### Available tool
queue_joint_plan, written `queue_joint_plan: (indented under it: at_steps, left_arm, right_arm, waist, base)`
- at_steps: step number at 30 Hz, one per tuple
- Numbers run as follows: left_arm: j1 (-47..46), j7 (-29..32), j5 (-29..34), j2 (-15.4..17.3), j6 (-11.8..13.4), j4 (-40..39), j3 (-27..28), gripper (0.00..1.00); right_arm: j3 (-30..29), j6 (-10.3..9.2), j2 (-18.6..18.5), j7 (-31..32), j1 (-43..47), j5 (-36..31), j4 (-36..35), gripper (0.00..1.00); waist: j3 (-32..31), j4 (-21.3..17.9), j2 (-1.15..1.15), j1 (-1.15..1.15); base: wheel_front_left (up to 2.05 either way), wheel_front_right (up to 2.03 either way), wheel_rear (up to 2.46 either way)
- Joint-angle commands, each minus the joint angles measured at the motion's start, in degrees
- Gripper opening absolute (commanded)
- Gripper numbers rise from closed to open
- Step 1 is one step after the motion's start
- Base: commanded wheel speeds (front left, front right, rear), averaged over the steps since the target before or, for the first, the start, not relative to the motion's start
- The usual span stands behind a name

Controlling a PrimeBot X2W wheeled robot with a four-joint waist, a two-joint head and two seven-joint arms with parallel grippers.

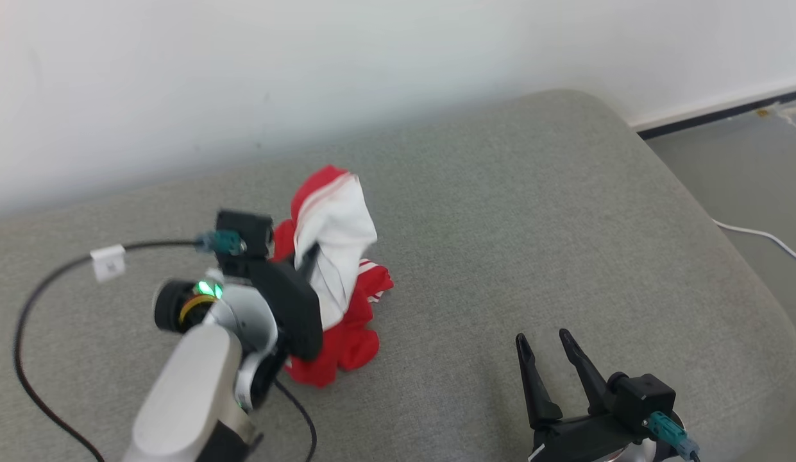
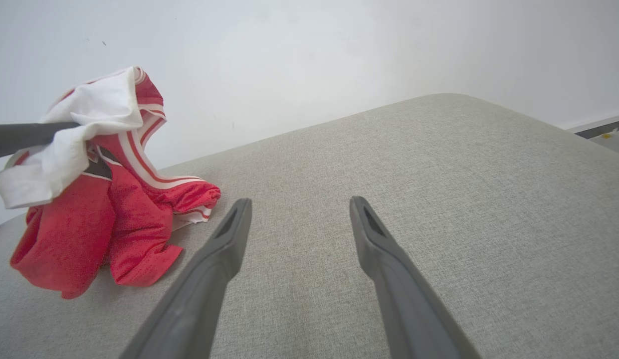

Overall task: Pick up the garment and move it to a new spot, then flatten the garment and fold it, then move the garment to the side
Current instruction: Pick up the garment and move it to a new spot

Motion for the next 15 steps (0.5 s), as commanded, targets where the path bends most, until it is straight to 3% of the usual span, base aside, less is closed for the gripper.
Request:
queue_joint_plan:
  at_steps: [1, 2, 3, 4, 10, 15]
  left_arm:
    - [1.4, -1.8, 0.0, -0.6, 0.0, 2.3, -0.5, 0.04]
    - [1.8, -2.9, 0.3, -0.8, 0.0, 4.1, -0.9, 0.25]
    - [2.3, -4.0, 0.3, -1.1, -0.1, 5.5, -1.3, 0.80]
    - [2.6, -4.9, 0.1, -1.5, -0.1, 6.8, -1.5, 1.00]
    - [3.8, -9.7, -2.8, -3.2, -0.6, 11.0, -2.7, 1.00]
    - [5.8, -16.0, -5.1, -3.5, -0.8, 7.4, -3.5, 1.00]
  right_arm:
    - [0.4, 0.19, 0.1, 0.2, -0.3, 0.2, -0.2, 1.00]
    - [0.5, 0.19, 0.1, 0.2, -0.3, 0.3, -0.2, 1.00]
    - [0.6, 0.19, 0.1, 0.1, -0.3, 0.4, -0.2, 1.00]
    - [0.5, 0.19, 0.1, 0.1, -0.1, 0.5, -0.1, 1.00]
    - [-0.8, 0.19, 0.1, 0.0, 0.4, 0.3, -0.2, 1.00]
    - [-3.0, 0.19, 0.1, 0.2, 1.0, -0.7, -0.8, 1.00]
  waist:
    - [1.8, -1.6, 0.00, 0.00]
    - [1.9, -1.6, 0.00, 0.00]
    - [1.9, -1.6, 0.00, 0.00]
    - [2.0, -1.3, 0.00, 0.00]
    - [1.5, 1.1, 0.00, 0.00]
    - [0.4, 4.0, 0.00, 0.00]
  base:
    - [0.00, 0.00, 0.00]
    - [0.00, 0.00, 0.00]
    - [0.00, 0.00, 0.00]
    - [0.00, 0.00, 0.00]
    - [0.00, 0.00, 0.00]
    - [0.00, 0.00, 0.00]
